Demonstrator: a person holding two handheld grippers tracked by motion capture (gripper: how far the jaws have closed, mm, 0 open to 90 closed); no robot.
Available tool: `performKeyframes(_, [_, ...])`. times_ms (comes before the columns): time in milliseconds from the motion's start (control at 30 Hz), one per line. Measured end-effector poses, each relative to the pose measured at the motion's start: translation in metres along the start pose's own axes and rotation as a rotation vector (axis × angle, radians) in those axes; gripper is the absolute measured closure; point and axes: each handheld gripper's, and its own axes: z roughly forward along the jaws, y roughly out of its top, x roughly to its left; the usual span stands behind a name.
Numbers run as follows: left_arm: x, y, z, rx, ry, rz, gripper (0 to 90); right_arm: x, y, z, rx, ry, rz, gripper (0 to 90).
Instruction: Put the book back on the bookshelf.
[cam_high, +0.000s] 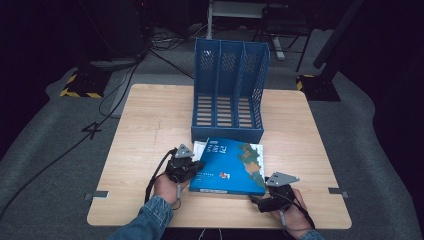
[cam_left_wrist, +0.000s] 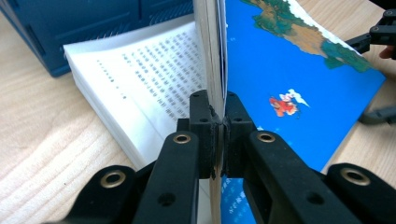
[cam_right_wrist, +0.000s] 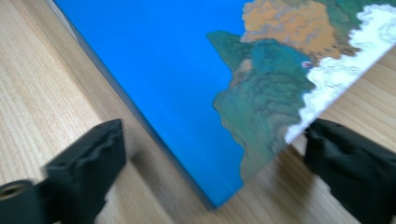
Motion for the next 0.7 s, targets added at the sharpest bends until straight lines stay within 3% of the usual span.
performKeyframes(67, [-0.003, 0.005, -0.004, -0.004, -0.005, 0.009, 86.2, 0.0, 0.0, -0.005, 0.025, 0.001, 0.005, 27.2])
performKeyframes(133, [-0.003, 0.009, -0.007, -0.011, -0.015, -0.001, 86.3, 0.002, 0.002, -0.011, 0.025, -0.009, -0.018, 27.7])
performKeyframes(300, [-0.01, 0.02, -0.014, -0.023, -0.012, 0.003, 86.4, 0.007, 0.007, -0.022, 0.004, -0.04, -0.056, 26.3])
performKeyframes(500, [-0.019, 0.034, -0.021, -0.027, -0.011, 0.045, 86.5, 0.013, 0.01, -0.034, -0.028, -0.066, -0.069, 25.3])
performKeyframes(700, [-0.026, 0.048, -0.025, -0.03, -0.01, 0.068, 86.5, 0.023, 0.021, -0.028, -0.045, -0.058, -0.105, 22.8])
